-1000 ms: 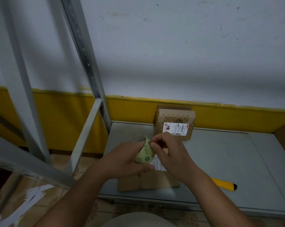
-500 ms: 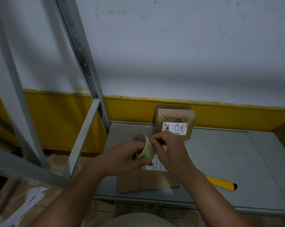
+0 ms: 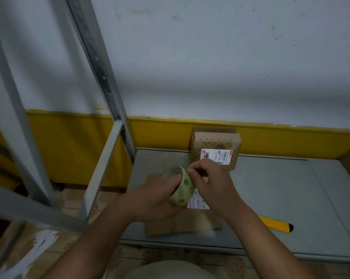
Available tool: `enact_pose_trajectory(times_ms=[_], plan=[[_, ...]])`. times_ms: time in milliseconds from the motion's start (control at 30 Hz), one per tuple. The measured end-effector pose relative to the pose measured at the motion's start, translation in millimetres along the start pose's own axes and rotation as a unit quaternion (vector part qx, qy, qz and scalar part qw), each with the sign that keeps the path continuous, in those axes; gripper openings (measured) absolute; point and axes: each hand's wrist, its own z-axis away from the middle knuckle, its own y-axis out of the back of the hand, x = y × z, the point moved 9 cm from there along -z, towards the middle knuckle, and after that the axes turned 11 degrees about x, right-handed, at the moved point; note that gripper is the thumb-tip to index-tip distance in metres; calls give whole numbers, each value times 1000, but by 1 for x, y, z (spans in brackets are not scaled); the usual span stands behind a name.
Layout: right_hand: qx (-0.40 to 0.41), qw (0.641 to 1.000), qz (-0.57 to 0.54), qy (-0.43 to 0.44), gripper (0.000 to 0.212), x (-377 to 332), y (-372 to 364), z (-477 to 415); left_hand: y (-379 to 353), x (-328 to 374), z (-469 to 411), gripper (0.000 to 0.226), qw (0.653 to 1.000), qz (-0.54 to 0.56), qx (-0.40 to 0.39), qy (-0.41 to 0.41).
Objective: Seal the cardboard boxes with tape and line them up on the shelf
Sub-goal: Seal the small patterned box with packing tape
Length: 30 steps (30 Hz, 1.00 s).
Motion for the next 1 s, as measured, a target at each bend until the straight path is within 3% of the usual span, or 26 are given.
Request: enact_pose_trajectory(times_ms=[100,300,367,433,567,733,1000], plan=[[-4,1000,20,15,9,-2,0,0,-3,-2,-1,59,1000,1,4,21],[7,998,30,51,7,-15,6,11,4,-3,-3,25,997,35,53,31],[13,997,29,72,5,-23,5,15,16,-2,-5,22,995,1,95,22],[12,996,18,82,5,-26,3,15,19,-4,-6,19,996,12,87,32],[8,997,9,74,8,-22,4,3,6,-8,-5,52,996,67,-10,56],[16,993,34,108,6,-28,7,3,4,-1,-8,34,993,108,12,48],[57,985,51,152,9,-34,3,19,10,-1,-7,28,992,111,44,39]])
